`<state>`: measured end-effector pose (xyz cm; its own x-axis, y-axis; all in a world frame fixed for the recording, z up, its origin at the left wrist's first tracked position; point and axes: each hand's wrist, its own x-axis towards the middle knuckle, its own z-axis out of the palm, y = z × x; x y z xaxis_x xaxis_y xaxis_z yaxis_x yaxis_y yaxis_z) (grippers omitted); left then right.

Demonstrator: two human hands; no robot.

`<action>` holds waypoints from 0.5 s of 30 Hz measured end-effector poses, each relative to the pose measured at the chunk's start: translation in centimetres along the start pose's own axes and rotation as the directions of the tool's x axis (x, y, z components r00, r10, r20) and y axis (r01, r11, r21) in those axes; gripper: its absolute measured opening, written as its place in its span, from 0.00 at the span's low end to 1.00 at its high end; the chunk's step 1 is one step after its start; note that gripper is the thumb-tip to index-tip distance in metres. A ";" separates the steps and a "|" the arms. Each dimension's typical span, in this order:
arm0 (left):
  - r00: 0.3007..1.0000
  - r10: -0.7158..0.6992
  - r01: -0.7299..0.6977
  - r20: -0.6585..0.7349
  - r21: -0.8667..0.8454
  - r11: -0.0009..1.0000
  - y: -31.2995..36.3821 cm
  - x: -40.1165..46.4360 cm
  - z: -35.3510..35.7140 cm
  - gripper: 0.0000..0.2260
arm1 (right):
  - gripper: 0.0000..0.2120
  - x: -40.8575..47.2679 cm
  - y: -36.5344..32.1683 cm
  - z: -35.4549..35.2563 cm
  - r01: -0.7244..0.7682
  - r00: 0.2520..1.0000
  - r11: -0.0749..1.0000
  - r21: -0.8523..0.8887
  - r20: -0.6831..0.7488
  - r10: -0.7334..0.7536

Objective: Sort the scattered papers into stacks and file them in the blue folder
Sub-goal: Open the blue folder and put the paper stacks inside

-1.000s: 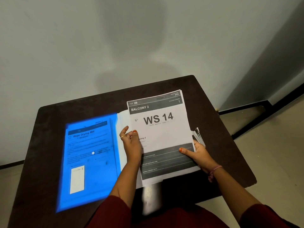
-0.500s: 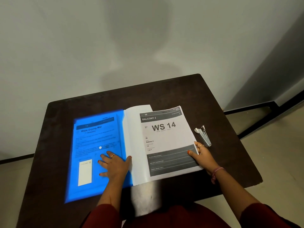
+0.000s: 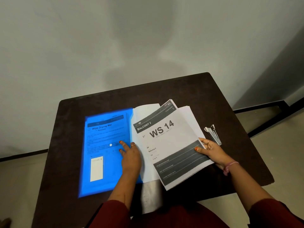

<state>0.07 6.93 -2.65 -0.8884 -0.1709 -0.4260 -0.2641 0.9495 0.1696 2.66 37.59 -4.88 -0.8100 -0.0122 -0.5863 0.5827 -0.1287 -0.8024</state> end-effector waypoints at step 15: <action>0.975 -0.115 0.121 0.190 -0.023 0.992 1.6 -0.3 -1.1 0.32 | 0.21 3.2 -4.0 4.8 0.068 0.983 0.957 -0.283 0.181 -0.017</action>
<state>-0.54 8.19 -1.25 -0.7649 -0.2256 -0.6033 -0.3784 0.9154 0.1375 -2.61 33.35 -3.05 -0.8183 -0.1889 -0.5429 0.5206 0.1569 -0.8393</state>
